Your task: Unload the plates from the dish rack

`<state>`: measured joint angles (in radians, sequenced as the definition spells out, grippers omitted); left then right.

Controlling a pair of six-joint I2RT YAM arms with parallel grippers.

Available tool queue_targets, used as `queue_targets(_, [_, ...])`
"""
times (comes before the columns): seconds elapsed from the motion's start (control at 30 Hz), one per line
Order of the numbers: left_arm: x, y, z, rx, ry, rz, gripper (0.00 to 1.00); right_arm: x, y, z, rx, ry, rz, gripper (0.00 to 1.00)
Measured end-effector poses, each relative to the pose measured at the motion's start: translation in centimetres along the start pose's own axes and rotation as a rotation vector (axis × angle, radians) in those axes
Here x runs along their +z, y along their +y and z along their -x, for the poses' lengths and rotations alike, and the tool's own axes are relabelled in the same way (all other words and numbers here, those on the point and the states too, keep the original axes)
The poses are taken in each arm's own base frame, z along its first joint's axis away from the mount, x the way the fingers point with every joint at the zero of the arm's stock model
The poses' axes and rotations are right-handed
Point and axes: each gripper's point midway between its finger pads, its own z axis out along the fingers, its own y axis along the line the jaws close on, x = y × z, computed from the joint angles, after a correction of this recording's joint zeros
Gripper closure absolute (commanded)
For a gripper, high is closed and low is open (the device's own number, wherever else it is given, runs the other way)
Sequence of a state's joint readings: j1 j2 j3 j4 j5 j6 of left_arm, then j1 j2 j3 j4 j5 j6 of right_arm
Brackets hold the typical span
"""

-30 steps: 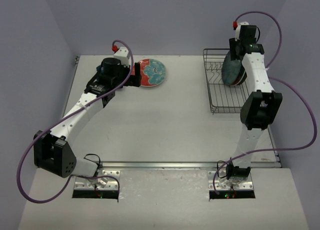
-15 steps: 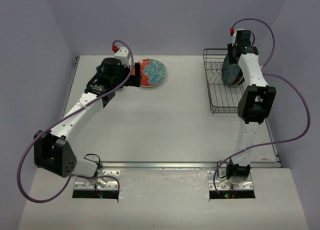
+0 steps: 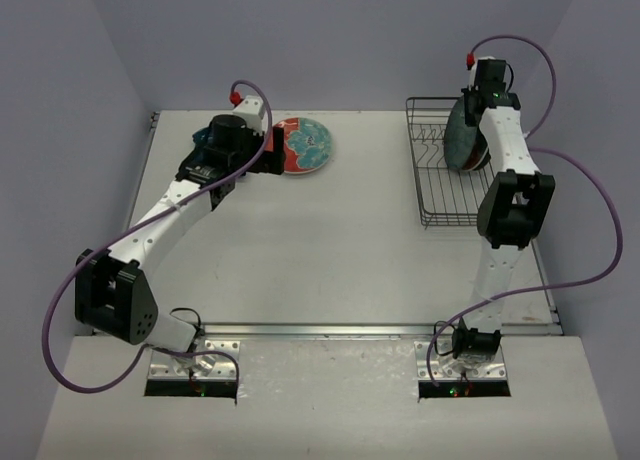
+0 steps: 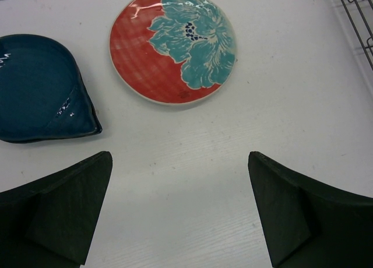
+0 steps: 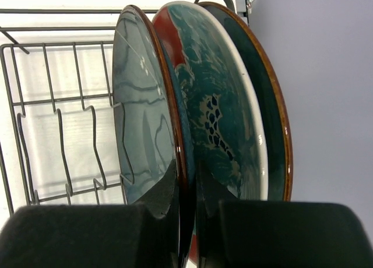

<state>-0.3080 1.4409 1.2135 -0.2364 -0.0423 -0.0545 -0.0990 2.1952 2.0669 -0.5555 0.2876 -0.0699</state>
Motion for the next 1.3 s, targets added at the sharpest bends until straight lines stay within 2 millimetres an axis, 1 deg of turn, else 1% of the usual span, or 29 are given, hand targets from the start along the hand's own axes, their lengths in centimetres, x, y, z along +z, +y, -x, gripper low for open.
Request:
queue_targets(0.17, [0.1,-0.1,0.8,-0.008,-0.007,0.001,0.0,-2.3,0.0,0.2,-0.045,0.008,-0.028,1.0])
queue_targets(0.27, [0.1,-0.1,1.1,-0.013,-0.01,0.004,0.0,-3.9,-0.2,0.9,-0.063,0.0,-0.057,1.0])
queue_targets(0.5, [0.1,-0.1,0.9,-0.03,-0.003,0.004,0.0,-8.7,-1.0,4.2,-0.077,-0.086,-0.11,1.0])
queue_targets(0.6, [0.2,-0.5,1.1,-0.055,-0.005,-0.03,0.03,-10.8,-0.1,5.7,-0.055,-0.139,-0.058,1.0])
queue_targets(0.67, [0.1,-1.2,1.5,-0.095,-0.016,-0.114,0.06,-13.3,1.5,7.1,-0.028,-0.195,0.025,1.0])
queue_targets(0.8, [-0.8,-3.0,1.8,-0.171,-0.046,-0.322,0.09,-18.4,4.4,8.6,0.035,-0.268,0.236,1.0])
queue_targets(0.87, [-1.4,-4.4,1.7,-0.206,-0.05,-0.439,0.1,-21.3,6.3,9.0,0.071,-0.302,0.386,1.0])
queue_targets(0.93, [-2.2,-6.3,1.3,-0.236,-0.033,-0.56,0.13,-24.1,8.5,8.9,0.103,-0.321,0.555,1.0])
queue_targets(1.03, [-3.5,-8.4,0.9,-0.272,-0.009,-0.706,0.15,-27.5,11.7,7.6,0.152,-0.294,0.791,1.0])
queue_targets(1.1, [-4.2,-9.5,0.7,-0.291,0.004,-0.785,0.15,-29.0,13.9,6.6,0.164,-0.254,0.919,1.0])
queue_targets(1.2, [-5.1,-10.8,0.4,-0.32,0.028,-0.879,0.17,-30.4,17.0,4.9,0.17,-0.189,1.065,1.0])
queue_targets(1.3, [-5.6,-11.6,0.2,-0.343,0.049,-0.932,0.23,-31.3,19.6,3.1,0.175,-0.117,1.17,1.0])
